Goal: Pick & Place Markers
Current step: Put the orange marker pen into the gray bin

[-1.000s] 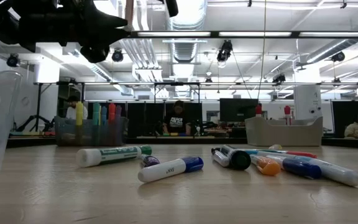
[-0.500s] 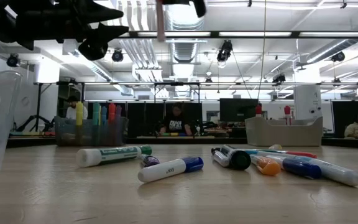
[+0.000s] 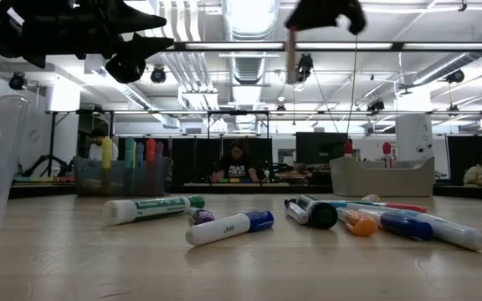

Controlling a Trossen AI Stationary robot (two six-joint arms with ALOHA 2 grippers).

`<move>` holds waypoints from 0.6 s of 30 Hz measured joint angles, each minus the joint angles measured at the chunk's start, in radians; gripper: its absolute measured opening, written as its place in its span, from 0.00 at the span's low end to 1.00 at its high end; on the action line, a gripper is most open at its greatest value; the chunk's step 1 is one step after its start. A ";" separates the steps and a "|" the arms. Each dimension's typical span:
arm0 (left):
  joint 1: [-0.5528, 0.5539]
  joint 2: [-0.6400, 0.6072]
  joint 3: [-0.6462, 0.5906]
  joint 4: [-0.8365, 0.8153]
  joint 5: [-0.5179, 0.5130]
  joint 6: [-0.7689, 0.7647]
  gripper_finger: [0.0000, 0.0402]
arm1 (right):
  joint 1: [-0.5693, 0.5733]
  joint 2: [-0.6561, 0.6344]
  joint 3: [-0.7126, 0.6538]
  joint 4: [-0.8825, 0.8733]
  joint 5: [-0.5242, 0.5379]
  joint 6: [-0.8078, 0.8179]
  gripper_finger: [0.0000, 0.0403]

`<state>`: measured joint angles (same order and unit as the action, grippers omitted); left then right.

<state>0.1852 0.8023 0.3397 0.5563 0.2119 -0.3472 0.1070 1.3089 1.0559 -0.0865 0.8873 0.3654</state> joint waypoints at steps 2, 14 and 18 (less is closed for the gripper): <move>0.000 0.001 0.000 0.002 0.000 -0.004 0.40 | 0.001 -0.049 -0.071 -0.001 0.067 0.033 0.16; 0.000 0.006 0.000 0.000 0.000 -0.020 0.40 | -0.015 -0.129 -0.297 0.015 0.378 0.133 0.16; 0.000 0.006 0.000 0.000 0.000 -0.022 0.40 | -0.061 -0.129 -0.340 0.013 0.380 0.186 0.16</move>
<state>0.1852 0.8082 0.3397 0.5564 0.2119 -0.3690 0.0464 1.1801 0.7164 -0.0731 1.2677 0.5509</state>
